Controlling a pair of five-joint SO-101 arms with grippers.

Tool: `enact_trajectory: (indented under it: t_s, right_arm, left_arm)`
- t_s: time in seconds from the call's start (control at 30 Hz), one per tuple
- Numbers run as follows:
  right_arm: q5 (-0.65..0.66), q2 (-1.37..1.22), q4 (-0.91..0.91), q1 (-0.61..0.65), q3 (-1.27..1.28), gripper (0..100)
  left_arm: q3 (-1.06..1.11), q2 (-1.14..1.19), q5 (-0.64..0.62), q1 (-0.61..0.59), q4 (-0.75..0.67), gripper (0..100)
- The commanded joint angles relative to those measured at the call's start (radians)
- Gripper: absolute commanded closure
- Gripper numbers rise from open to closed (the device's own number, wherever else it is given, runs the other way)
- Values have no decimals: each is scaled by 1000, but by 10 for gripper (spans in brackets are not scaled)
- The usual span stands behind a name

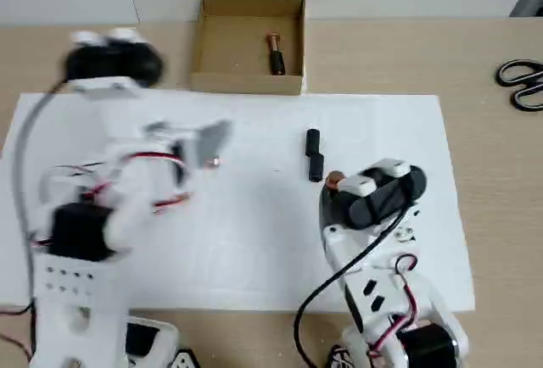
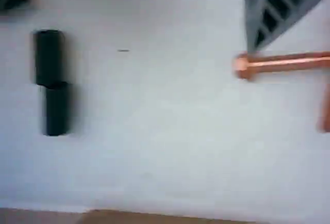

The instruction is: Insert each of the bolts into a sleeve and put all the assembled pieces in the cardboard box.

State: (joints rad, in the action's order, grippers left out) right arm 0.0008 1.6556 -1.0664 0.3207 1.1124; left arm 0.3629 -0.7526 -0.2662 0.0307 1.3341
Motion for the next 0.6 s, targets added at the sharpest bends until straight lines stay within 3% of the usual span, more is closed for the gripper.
enact_trajectory:
  t_s: [0.0, 0.27, 0.57]
  right_arm:
    - [-2, -136, 104, -65, -95, 995]
    - [-6, -819, 438, -82, -500, 995]
    - [-8, -1575, 791, -77, -1023, 995]
  left_arm:
    - [8, -18, 43, -107, 75, 701]
    - [12, -18, 43, -209, 137, 701]
    - [12, -18, 44, -218, 218, 701]
